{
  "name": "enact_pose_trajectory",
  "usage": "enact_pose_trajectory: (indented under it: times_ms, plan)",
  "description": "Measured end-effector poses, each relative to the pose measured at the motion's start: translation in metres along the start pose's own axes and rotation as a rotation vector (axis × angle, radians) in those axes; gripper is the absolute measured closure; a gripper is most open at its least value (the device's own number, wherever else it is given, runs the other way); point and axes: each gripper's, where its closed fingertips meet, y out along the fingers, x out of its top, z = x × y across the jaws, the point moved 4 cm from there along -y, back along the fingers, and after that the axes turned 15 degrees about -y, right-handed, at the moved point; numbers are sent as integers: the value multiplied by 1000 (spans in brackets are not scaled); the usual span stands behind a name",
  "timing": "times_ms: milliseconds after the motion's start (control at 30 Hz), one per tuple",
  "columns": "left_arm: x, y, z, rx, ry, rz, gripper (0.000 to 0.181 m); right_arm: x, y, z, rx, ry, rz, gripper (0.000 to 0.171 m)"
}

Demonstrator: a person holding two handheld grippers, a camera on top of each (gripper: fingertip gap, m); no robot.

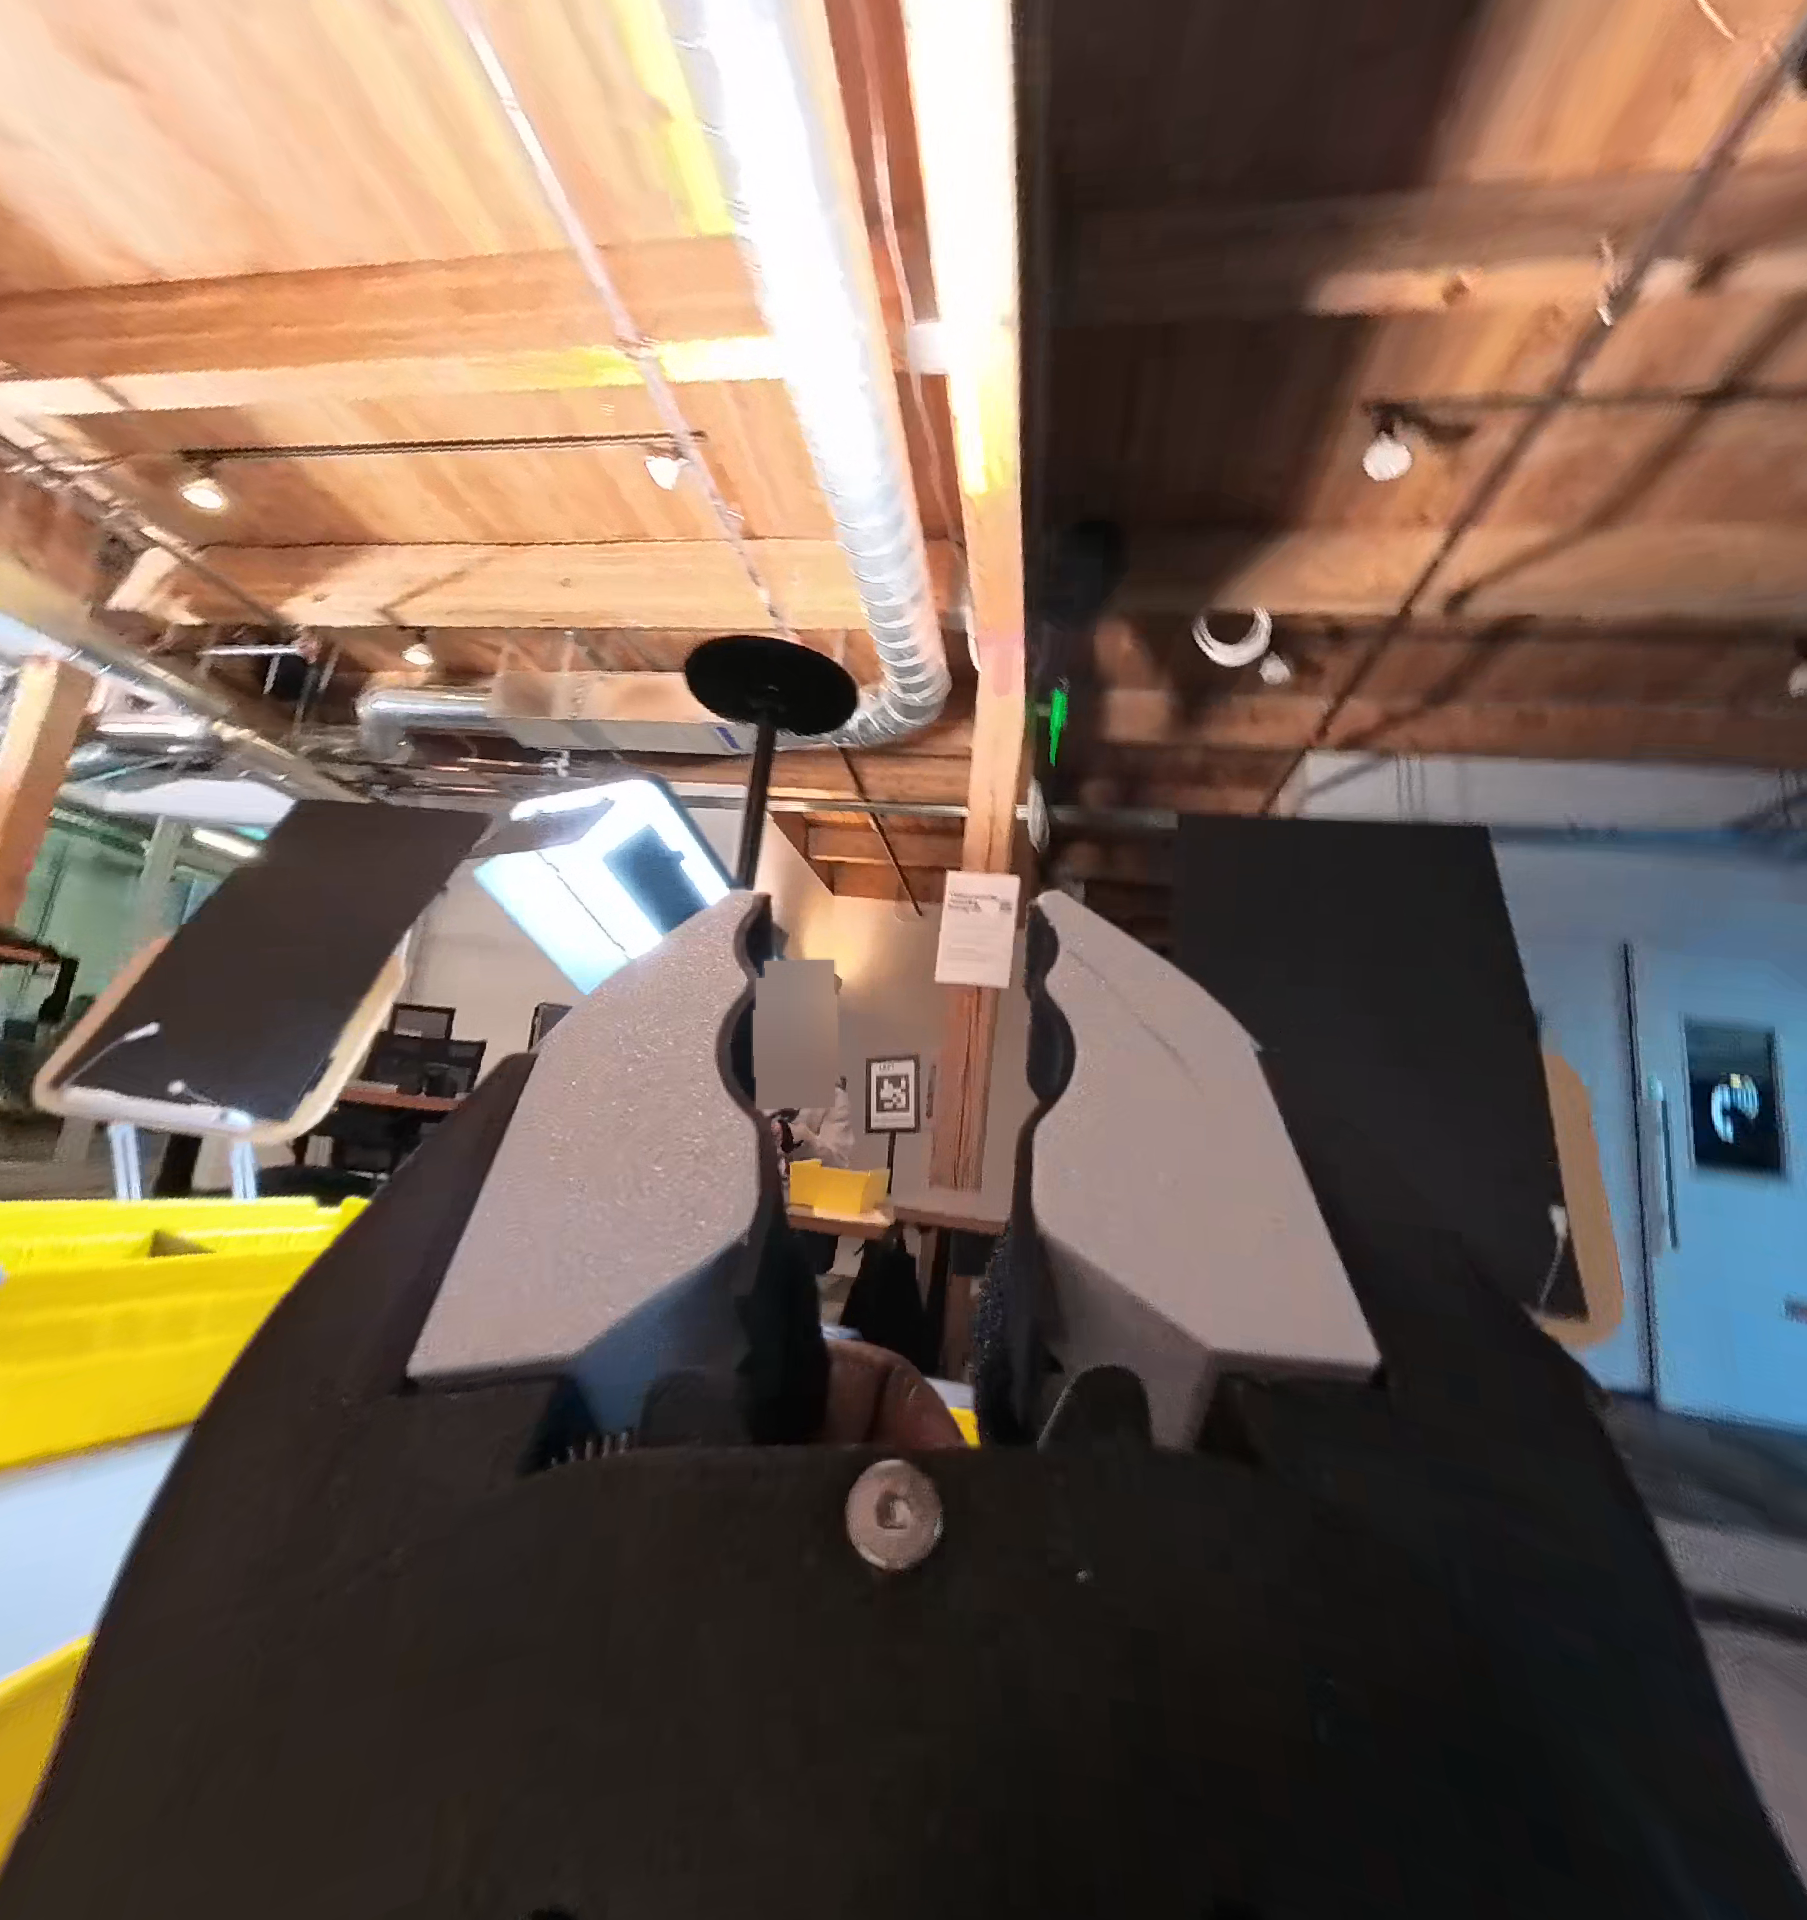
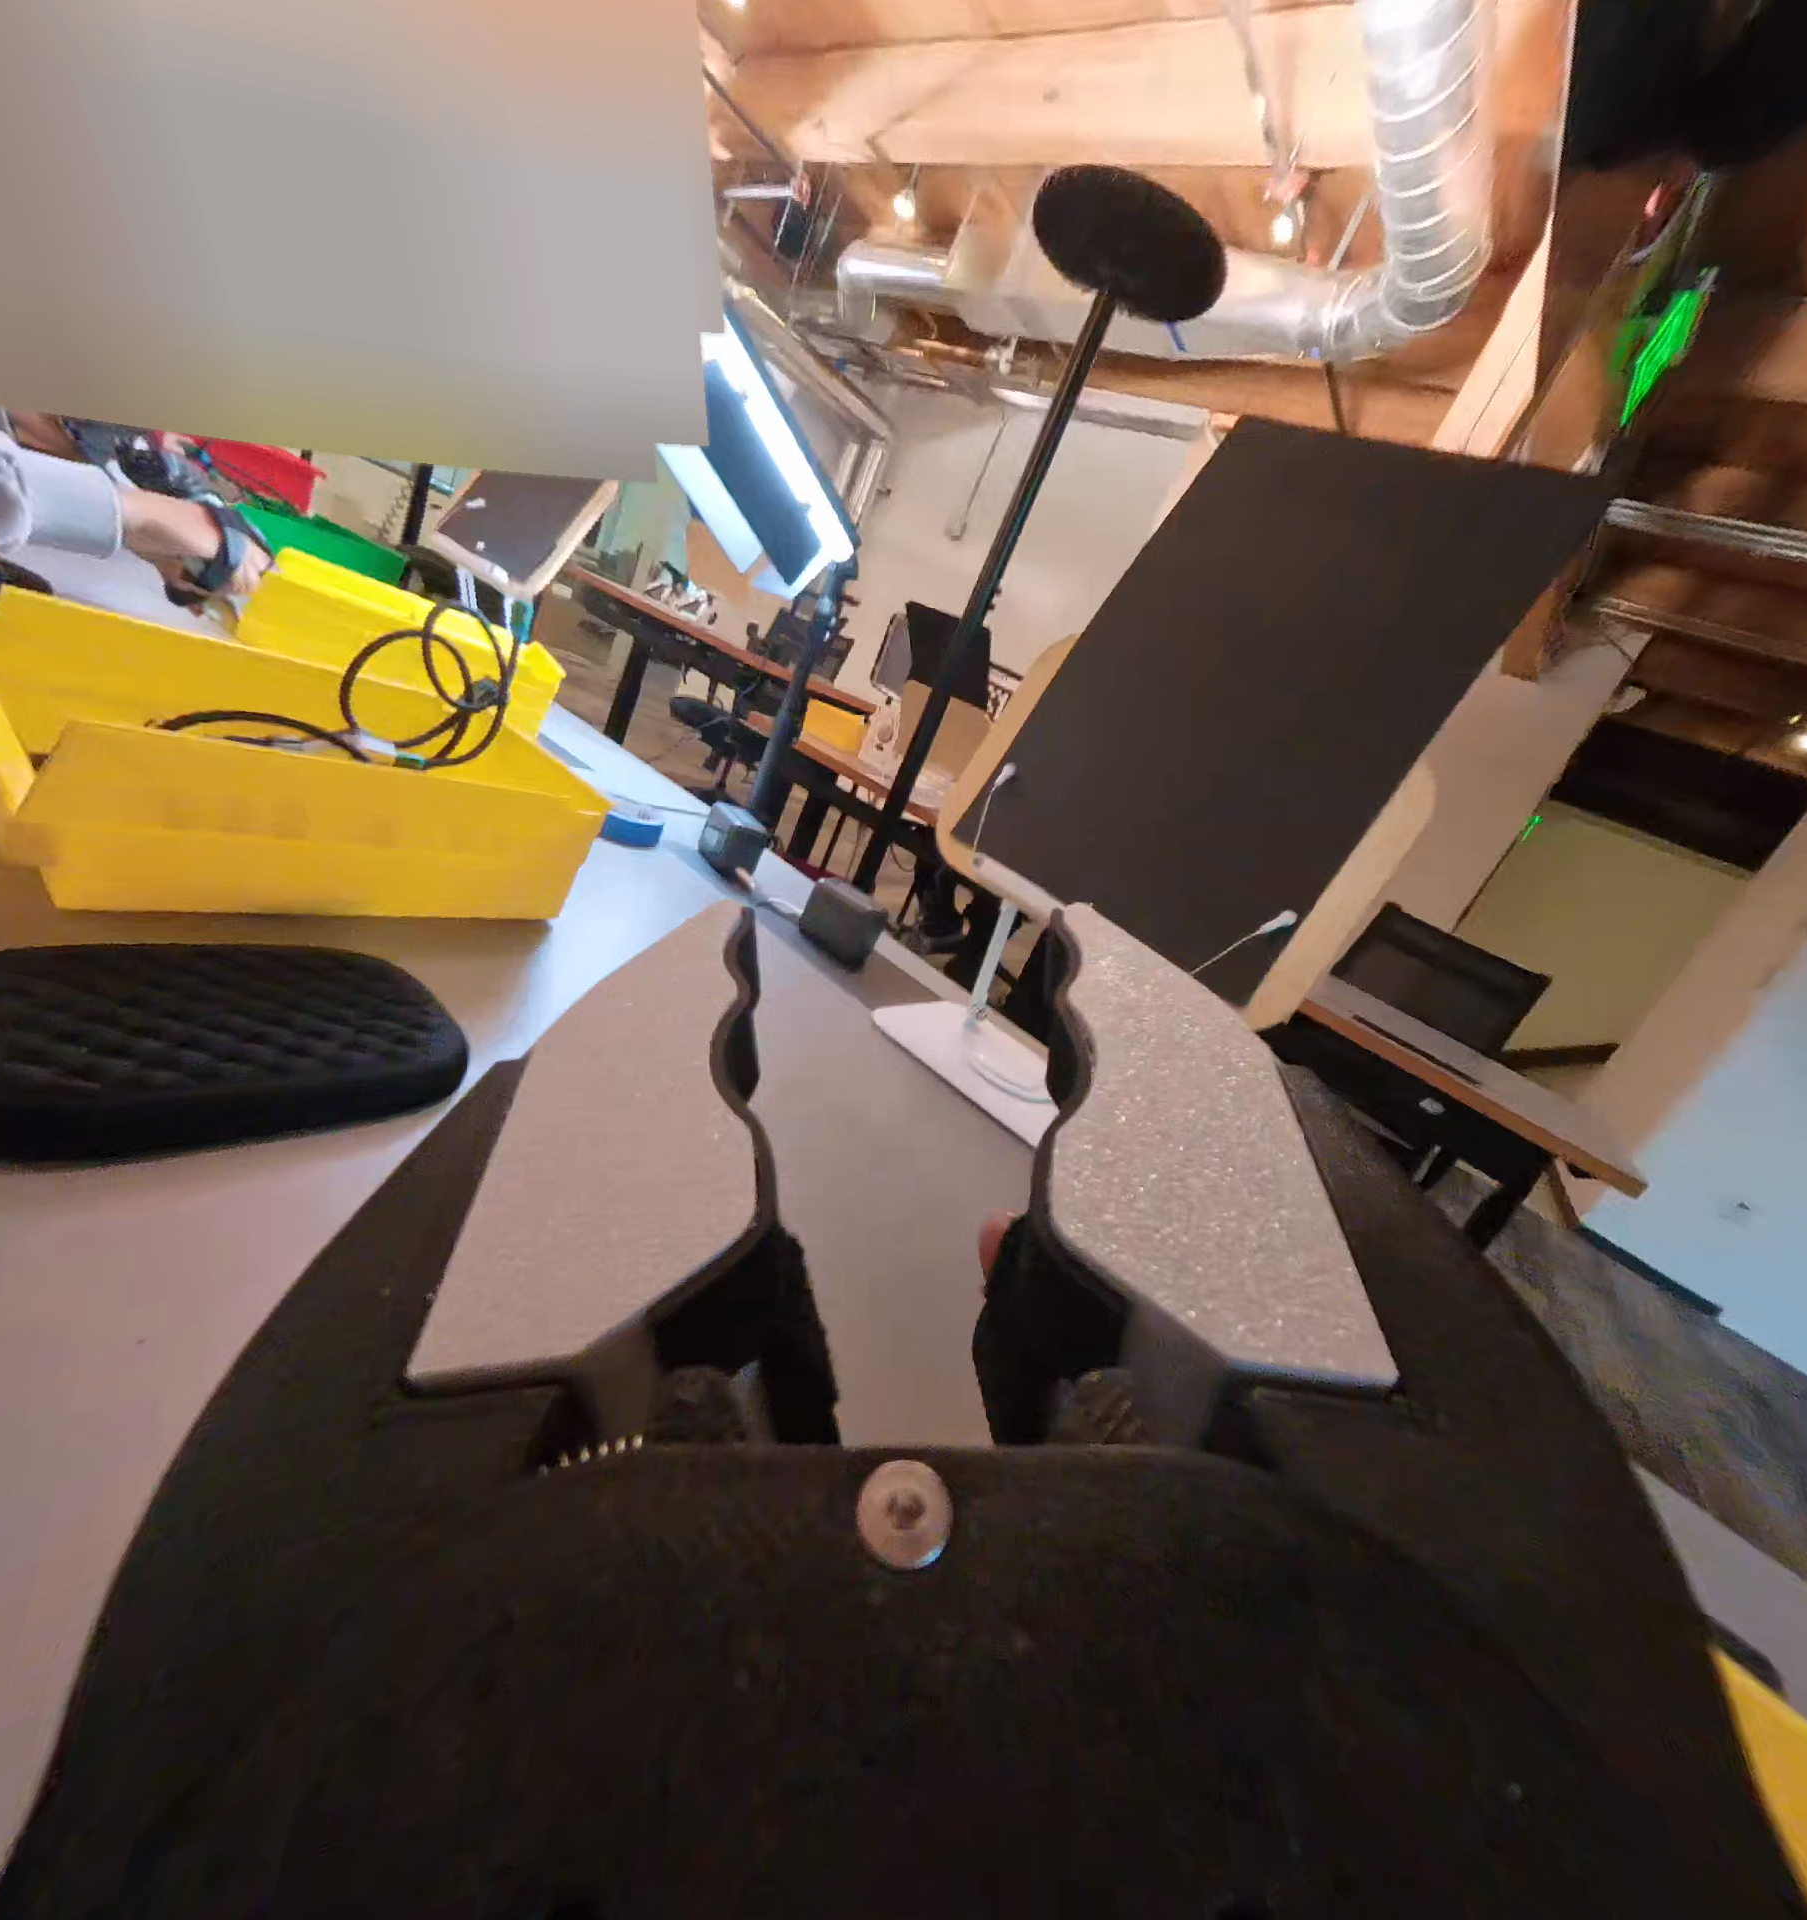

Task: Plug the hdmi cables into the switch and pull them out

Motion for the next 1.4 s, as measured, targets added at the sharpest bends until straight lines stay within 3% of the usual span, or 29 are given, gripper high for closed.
enact_pose_trajectory:
  times_ms: [133,300,467,633,733,833,933,1067,1200,1300,1400]
  plan:
    - [7,0,22,30,-31,28,136,-18,26,28,-42,-28,-24,121]
    - [-9,4,39,12,84,239,128,-75,60,79,32,223,-39,121]
    - [-48,0,69,121,286,625,115,-76,61,83,17,185,-65,128]
    - [-118,-8,85,133,196,1143,111,-76,58,80,-8,206,-83,131]
    - [-146,-7,101,178,311,1252,112,-76,58,80,-9,199,-86,131]
    - [-171,-12,123,227,573,1387,112,-76,59,81,-1,191,-82,132]
    - [-190,-14,135,237,781,1457,113,-75,59,82,4,182,-82,132]
    - [-206,-19,146,253,913,1525,117,-75,59,84,8,170,-82,132]
    - [-215,-28,158,315,930,1594,141,-74,60,85,17,156,-79,132]
    - [-207,-23,163,352,964,1524,156,-74,60,87,24,145,-80,132]
    - [-191,-16,158,351,992,1361,158,-73,61,88,32,138,-78,132]
